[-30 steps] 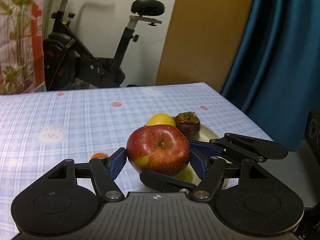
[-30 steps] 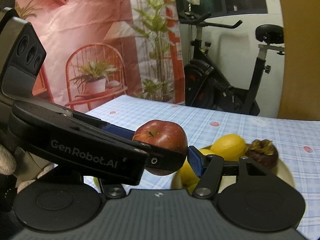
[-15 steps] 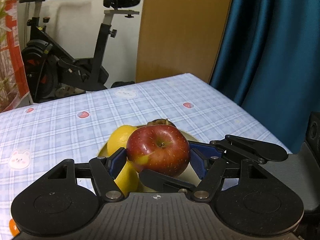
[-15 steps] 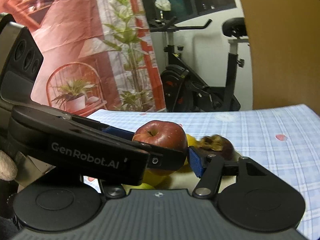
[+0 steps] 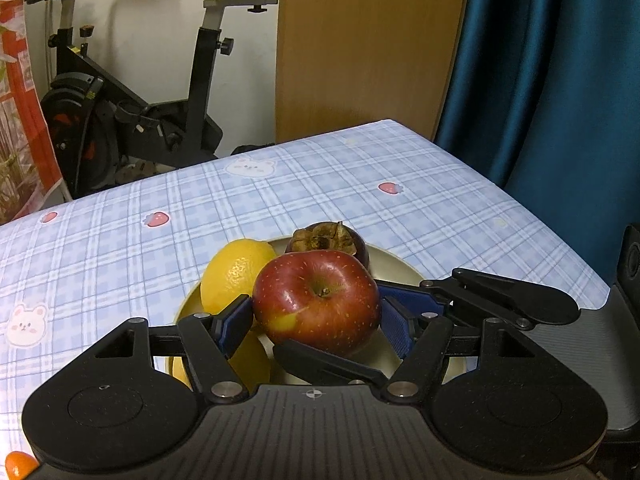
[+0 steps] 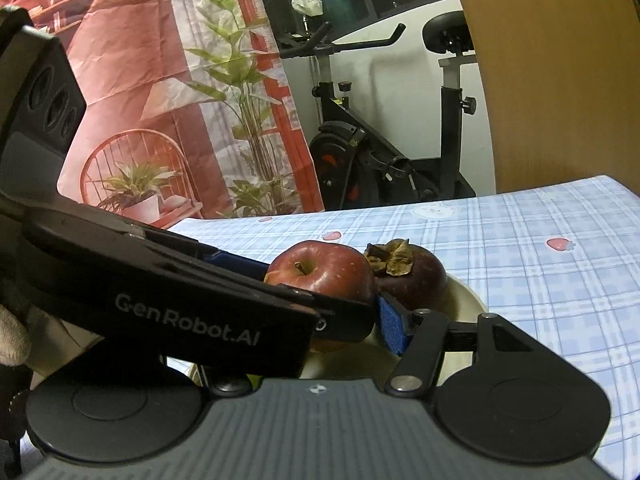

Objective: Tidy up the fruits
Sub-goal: 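Lower the red apple onto the plate beside the mangosteen, left gripper, then open the left gripper to release the apple and pull back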

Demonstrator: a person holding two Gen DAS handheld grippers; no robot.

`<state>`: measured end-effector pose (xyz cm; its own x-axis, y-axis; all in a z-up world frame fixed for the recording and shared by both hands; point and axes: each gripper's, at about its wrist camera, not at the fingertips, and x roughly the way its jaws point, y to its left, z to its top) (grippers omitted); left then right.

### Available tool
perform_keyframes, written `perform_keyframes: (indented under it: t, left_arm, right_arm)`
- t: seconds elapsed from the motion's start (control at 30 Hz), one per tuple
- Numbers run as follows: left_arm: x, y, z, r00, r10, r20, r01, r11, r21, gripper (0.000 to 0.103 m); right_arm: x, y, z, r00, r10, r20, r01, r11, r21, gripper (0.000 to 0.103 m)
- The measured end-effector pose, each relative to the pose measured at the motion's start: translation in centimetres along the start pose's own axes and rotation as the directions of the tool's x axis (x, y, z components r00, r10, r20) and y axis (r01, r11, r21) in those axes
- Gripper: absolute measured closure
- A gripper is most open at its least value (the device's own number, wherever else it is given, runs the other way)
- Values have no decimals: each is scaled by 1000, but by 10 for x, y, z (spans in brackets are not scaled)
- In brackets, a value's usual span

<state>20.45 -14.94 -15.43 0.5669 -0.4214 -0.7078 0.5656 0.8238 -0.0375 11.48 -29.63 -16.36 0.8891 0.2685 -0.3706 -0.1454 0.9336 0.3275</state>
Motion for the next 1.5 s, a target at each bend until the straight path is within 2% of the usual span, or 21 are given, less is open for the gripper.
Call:
perform_keyframes:
  t: [0.93, 1.3, 1.5]
  left_arm:
    - [-6, 2, -4, 999, -32, 5, 32, 999, 16, 33]
    - [-9, 4, -7, 999, -27, 18, 26, 1000, 16, 33]
    - [-14, 5, -8, 999, -33, 28, 33, 999, 3, 33]
  right_arm:
    - [6, -5, -3, 997, -31, -75, 34, 998, 44, 40]
    - [7, -6, -4, 997, -33, -74, 37, 998, 44, 38]
    - [4, -7, -4, 997, -49, -55, 52, 997, 51, 27]
